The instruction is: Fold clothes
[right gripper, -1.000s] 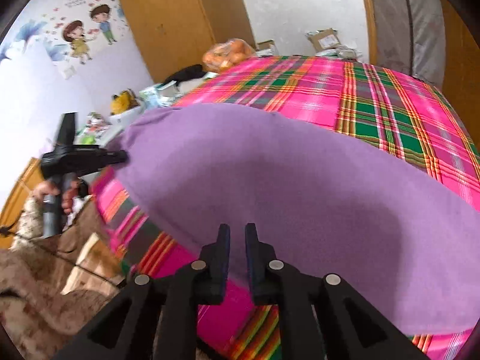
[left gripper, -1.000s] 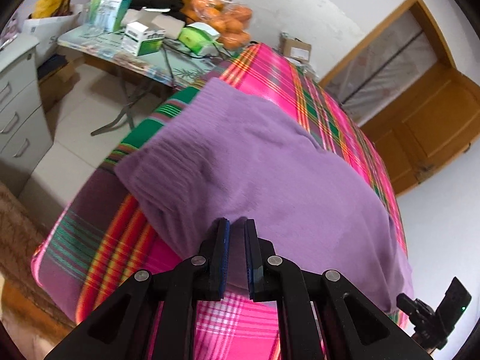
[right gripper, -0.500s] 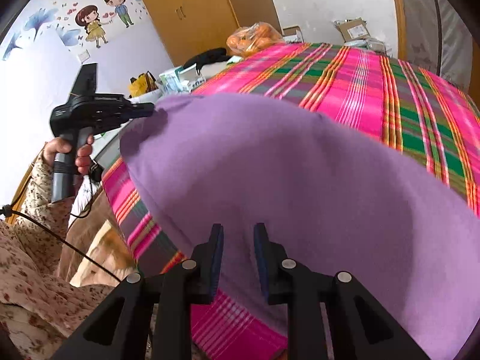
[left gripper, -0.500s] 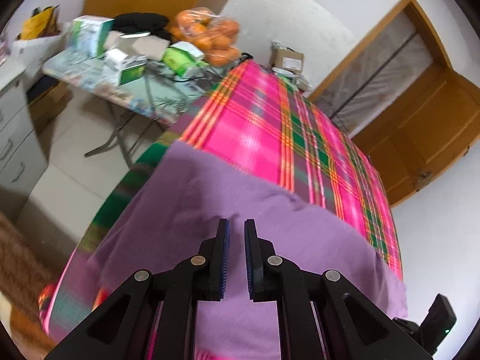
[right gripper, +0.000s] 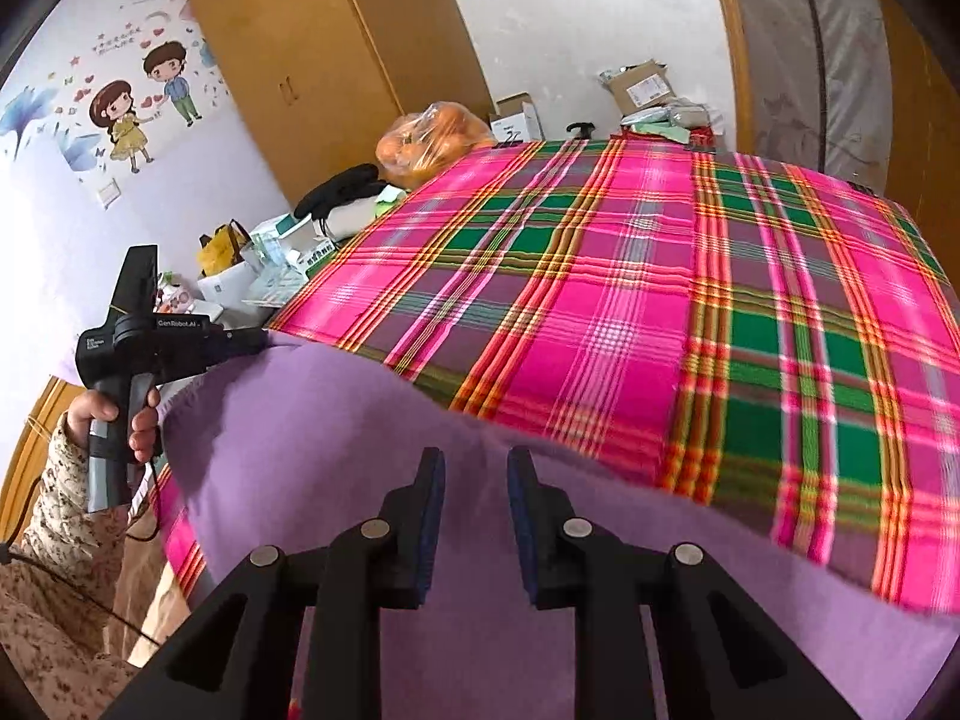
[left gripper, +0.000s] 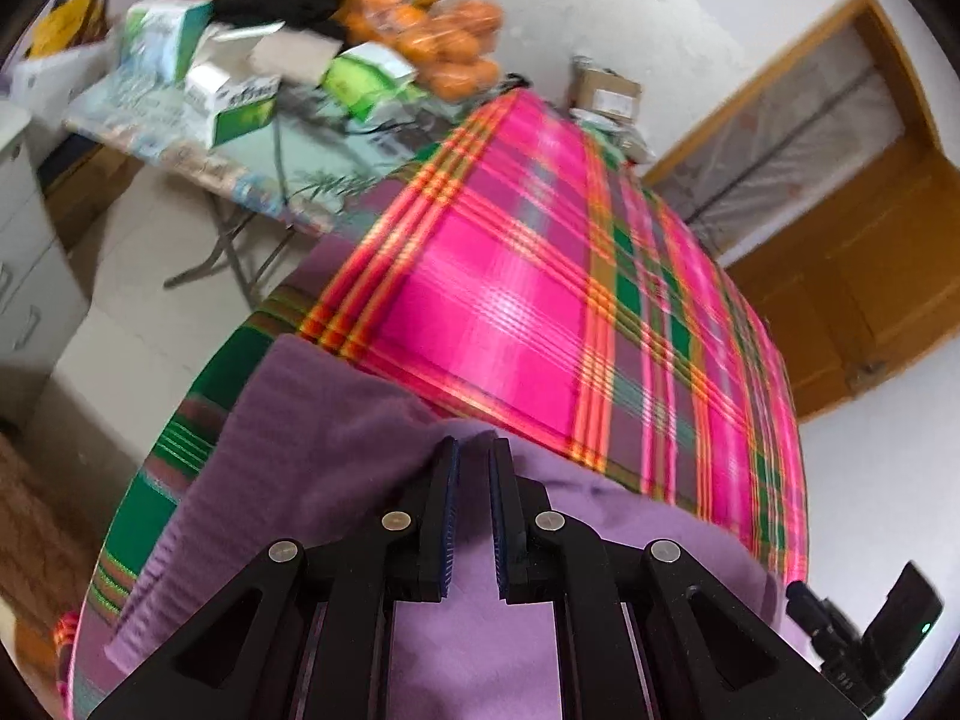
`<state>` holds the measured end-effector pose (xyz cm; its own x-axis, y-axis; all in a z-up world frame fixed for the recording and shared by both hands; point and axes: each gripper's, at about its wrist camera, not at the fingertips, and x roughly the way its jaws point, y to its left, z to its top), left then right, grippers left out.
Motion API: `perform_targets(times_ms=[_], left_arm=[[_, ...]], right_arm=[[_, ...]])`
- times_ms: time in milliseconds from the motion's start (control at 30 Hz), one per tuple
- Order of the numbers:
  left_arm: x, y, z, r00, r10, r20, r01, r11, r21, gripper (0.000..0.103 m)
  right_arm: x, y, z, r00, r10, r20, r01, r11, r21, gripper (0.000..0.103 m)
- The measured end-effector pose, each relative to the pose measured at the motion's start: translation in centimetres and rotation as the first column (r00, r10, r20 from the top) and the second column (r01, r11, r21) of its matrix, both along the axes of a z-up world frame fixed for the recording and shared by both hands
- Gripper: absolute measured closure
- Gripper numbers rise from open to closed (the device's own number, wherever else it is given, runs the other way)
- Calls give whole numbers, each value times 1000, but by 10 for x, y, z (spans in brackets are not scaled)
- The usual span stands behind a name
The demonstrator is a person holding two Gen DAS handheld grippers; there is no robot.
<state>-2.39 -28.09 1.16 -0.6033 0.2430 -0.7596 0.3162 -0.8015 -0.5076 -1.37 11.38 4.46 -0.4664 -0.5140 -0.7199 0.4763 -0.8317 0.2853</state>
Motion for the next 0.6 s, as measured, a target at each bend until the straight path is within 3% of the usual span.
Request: perform_targets(times_ms=[133, 300, 433, 600], left_arm=[[-4, -13, -10, 999, 43, 24, -44, 998, 39, 93], [-4, -22, -15, 998, 55, 27, -57, 995, 78, 93], [-4, -16, -7, 996, 70, 46, -72, 996, 46, 93], [-12, 13, 23, 1000, -3, -28, 3, 1000, 2, 93]], right_arm=[[-16, -4, -16, 998, 17, 58, -17, 1000, 5, 80], [-20, -11, -30, 984, 108, 143, -99, 993, -62, 77], [-15, -17, -33, 962, 204, 183, -180, 974, -139, 77], [-10, -23, -29, 960, 226, 167, -207, 970, -126, 77]])
